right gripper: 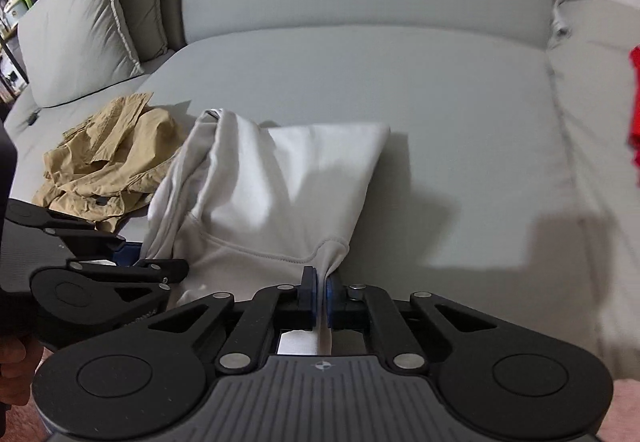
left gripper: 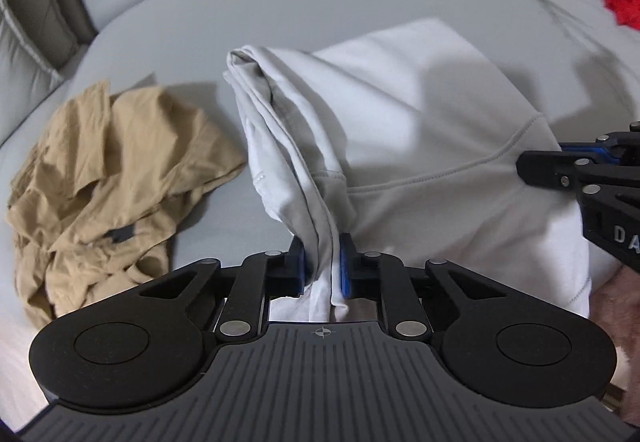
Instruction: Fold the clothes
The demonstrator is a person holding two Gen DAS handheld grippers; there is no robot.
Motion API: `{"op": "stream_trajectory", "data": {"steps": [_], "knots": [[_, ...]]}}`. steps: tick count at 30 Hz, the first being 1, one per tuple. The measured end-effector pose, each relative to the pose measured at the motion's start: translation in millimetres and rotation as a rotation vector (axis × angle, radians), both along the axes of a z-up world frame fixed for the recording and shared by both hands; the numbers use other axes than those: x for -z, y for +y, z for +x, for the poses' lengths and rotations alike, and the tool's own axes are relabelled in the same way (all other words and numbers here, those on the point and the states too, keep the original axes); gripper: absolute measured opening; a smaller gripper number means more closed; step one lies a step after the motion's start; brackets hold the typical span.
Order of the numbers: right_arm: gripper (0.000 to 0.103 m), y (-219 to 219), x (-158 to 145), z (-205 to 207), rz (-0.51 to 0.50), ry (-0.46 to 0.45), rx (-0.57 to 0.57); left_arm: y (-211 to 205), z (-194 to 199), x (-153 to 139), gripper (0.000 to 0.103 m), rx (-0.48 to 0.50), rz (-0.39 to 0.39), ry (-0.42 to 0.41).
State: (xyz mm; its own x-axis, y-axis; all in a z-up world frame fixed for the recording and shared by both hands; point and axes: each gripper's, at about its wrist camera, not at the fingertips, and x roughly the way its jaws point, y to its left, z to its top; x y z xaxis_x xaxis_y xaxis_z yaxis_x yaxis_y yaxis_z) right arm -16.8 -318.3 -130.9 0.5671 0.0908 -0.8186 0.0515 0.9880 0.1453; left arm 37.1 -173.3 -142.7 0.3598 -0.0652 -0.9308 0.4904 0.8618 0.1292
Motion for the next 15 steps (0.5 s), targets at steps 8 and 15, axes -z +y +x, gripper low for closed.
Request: {"op": "stream_trajectory", "data": {"steps": [8,15], "knots": [[0.003,-28,-22,-35,-0.125,-0.007,0.063,-61,-26,-7,0.014,0.114,-0.044,-0.012],[0.009,-35,17,-31,-0.118,0.087,0.090,-80,-36,20,0.027,0.189,0.052,-0.067]]}}
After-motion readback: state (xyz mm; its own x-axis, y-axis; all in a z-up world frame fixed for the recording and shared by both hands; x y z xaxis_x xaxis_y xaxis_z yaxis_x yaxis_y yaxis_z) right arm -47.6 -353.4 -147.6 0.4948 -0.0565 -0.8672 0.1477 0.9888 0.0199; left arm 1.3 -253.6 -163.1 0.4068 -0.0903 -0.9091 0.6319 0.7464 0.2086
